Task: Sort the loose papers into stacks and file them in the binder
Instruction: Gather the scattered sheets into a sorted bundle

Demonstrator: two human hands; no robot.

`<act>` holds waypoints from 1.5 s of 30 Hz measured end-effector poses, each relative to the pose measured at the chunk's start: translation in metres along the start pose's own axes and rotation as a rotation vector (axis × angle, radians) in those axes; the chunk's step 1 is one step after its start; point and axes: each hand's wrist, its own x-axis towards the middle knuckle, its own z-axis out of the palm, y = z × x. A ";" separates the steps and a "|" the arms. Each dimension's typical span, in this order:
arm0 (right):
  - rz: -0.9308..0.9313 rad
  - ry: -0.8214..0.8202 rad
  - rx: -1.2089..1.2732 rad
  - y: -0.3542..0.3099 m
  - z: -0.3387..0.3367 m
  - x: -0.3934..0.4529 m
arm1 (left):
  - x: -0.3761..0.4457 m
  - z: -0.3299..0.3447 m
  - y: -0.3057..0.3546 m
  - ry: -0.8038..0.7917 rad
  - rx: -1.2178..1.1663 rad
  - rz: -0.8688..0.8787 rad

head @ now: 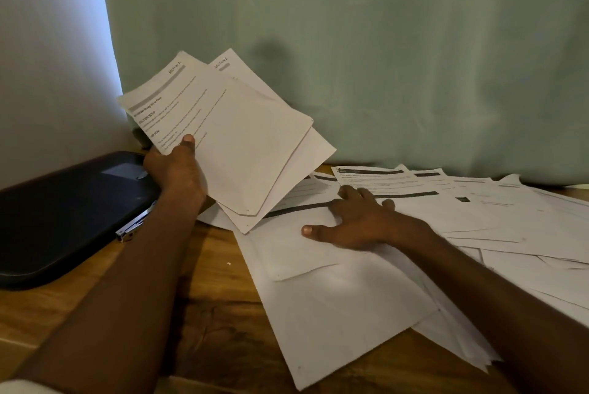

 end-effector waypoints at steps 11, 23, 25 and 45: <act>-0.050 0.199 0.105 -0.017 0.006 -0.003 | 0.001 -0.007 -0.001 0.045 -0.110 -0.104; 0.124 0.090 0.484 0.005 -0.009 0.009 | 0.000 -0.006 -0.007 -0.048 -0.048 -0.129; 0.131 0.084 0.508 0.007 -0.009 0.011 | 0.001 -0.005 -0.009 -0.064 -0.045 -0.139; 0.163 0.135 0.598 0.011 -0.012 0.006 | -0.006 0.001 -0.019 -0.204 -0.003 -0.200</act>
